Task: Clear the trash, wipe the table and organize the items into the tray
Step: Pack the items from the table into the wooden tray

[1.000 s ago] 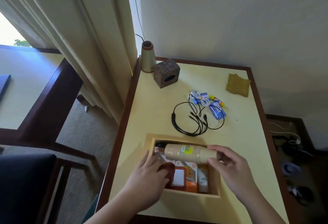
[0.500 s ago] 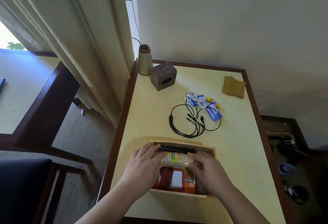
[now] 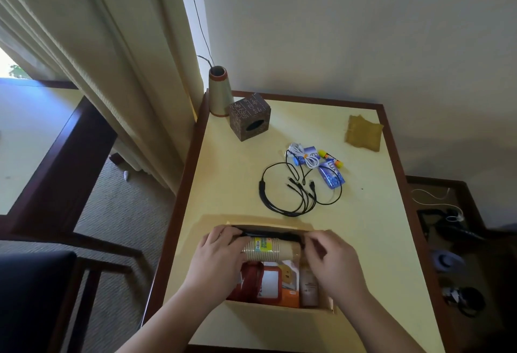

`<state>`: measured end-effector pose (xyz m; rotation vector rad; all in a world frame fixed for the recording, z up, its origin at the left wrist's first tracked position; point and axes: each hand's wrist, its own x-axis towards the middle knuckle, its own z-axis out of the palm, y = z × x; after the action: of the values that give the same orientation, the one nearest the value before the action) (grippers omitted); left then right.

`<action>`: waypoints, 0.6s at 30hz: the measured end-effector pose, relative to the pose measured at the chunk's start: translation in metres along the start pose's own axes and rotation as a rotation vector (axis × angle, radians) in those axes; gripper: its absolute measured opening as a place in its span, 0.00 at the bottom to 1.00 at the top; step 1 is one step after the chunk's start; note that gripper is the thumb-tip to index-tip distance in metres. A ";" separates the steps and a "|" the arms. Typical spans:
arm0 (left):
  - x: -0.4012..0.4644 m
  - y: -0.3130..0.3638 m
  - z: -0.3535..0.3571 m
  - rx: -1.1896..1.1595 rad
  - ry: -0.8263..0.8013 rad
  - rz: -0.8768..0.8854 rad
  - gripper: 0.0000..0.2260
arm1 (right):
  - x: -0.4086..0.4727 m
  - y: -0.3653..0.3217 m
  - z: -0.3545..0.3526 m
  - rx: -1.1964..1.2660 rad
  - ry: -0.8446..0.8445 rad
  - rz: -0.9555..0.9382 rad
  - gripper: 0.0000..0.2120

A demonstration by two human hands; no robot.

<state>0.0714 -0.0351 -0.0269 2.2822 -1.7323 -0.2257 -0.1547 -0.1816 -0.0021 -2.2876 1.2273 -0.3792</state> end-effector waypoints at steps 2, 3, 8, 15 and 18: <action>0.002 0.003 0.000 -0.061 0.022 -0.027 0.15 | 0.013 0.008 -0.009 0.050 0.071 0.024 0.05; 0.004 0.005 -0.002 -0.087 0.034 -0.051 0.15 | 0.020 0.012 -0.013 0.073 0.097 0.046 0.05; 0.019 0.019 -0.009 -0.133 0.010 -0.157 0.24 | 0.065 0.033 -0.021 0.125 0.113 0.186 0.04; 0.029 0.019 0.011 -0.173 -0.172 -0.227 0.33 | 0.124 0.068 -0.011 0.072 0.027 0.367 0.07; 0.029 0.018 0.017 -0.153 -0.166 -0.238 0.32 | 0.149 0.086 -0.008 0.049 0.035 0.413 0.12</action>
<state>0.0578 -0.0699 -0.0367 2.4099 -1.4534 -0.5885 -0.1355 -0.3478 -0.0434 -1.9272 1.6427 -0.2926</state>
